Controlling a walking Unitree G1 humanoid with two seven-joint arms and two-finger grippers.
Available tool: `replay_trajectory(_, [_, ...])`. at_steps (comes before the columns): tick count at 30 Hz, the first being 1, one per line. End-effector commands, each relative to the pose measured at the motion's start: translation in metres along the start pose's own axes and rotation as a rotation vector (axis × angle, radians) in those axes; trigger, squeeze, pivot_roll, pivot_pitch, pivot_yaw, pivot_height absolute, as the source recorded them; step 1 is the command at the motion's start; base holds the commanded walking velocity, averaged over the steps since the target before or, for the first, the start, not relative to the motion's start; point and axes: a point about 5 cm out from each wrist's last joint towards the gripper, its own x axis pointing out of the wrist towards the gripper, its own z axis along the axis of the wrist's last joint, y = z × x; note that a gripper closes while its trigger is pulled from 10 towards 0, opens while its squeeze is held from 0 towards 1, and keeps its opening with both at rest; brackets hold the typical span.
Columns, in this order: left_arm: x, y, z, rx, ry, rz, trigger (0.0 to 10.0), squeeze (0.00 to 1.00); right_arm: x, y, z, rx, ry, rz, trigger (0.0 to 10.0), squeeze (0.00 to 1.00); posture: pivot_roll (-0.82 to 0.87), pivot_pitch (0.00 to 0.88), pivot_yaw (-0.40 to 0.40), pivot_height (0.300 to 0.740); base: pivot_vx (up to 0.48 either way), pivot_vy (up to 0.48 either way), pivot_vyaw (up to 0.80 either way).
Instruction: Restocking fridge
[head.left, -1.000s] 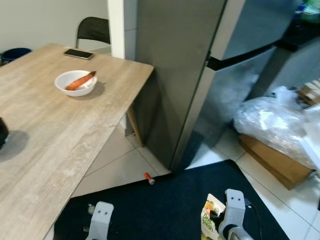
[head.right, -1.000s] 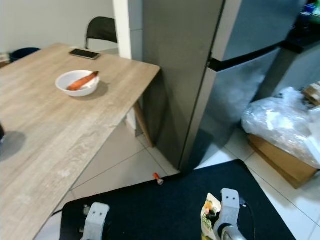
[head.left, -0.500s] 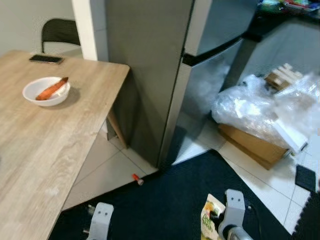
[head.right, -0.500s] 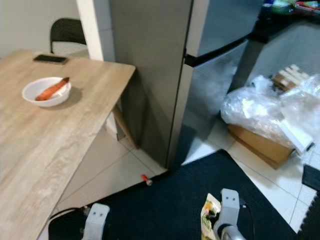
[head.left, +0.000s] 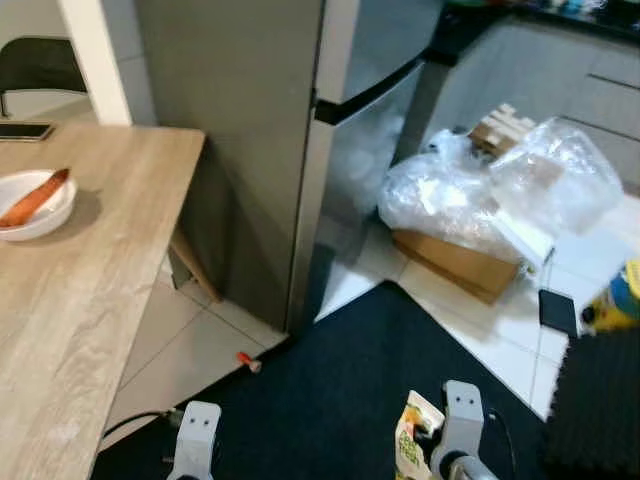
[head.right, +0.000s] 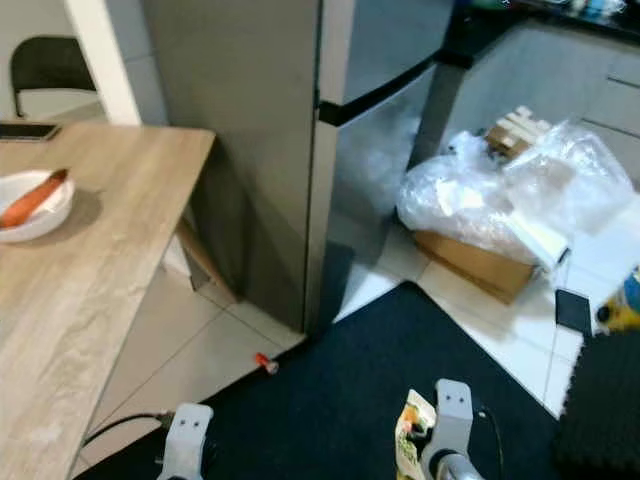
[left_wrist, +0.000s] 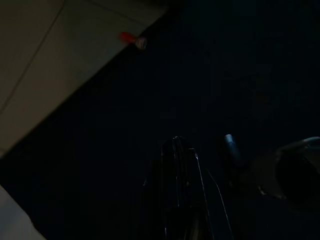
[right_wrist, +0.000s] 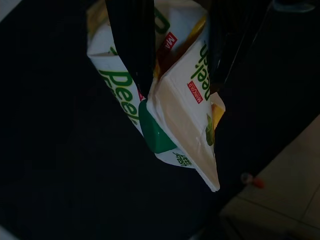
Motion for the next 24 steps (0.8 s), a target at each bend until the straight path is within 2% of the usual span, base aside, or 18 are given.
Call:
replay_trajectory(1, [0.0004,-0.0047,0.0003,-0.005,-0.006,-0.011,10.0,0.00,-0.0010,-0.0056,0.0017,-0.010,-0.005,-0.016,10.0,0.00,-0.07,0.069,-0.035,0.740,0.000,0.000,-0.57])
replay_trajectory(12, [0.0011,-0.0081,0.0022,-0.012,-0.021,-0.015,10.0,0.00,-0.0018,-0.0089,0.0018,-0.012,-0.006,-0.023,10.0,0.00,-0.07,0.071,-0.038,0.740,0.000,0.000,-0.56])
replay_trajectory(24, [0.0016,-0.0106,0.0053,-0.010,-0.044,-0.019,10.0,0.00,-0.0013,-0.0068,0.0036,-0.021,-0.018,-0.001,10.0,0.00,-0.07,0.072,-0.040,0.740,0.000,0.000,0.00])
